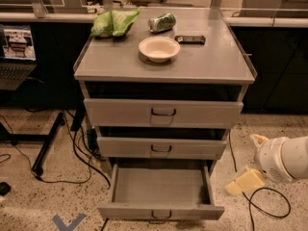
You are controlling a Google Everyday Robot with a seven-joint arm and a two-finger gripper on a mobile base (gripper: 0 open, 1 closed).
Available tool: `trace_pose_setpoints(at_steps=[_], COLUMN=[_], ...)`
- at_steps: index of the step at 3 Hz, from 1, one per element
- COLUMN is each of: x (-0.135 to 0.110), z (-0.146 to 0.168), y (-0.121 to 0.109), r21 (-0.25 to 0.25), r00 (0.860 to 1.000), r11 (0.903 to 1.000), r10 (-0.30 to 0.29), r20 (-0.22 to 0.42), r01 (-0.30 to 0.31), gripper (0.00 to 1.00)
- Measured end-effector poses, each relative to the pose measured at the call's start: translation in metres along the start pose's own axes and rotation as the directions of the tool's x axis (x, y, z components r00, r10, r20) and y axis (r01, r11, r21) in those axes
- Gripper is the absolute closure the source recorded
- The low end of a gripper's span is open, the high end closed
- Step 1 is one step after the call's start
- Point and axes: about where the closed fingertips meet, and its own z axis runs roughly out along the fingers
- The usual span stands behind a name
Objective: Close bottom drawer
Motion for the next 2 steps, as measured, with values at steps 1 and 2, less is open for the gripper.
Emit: trace_pose_setpoints(at_steps=[1,2], x=[-0.0080,-0.0077], z=[-0.0060,-0.0060], y=[-0.0073,-0.0053], r21=[0.036,0.029], r00=[1.000,1.000], r11=[0.9993,0.9995], r10=[-0.010,-0.011], r20=[0.012,0.009], r01=[0.010,0.011], gripper=[0.26,0.50])
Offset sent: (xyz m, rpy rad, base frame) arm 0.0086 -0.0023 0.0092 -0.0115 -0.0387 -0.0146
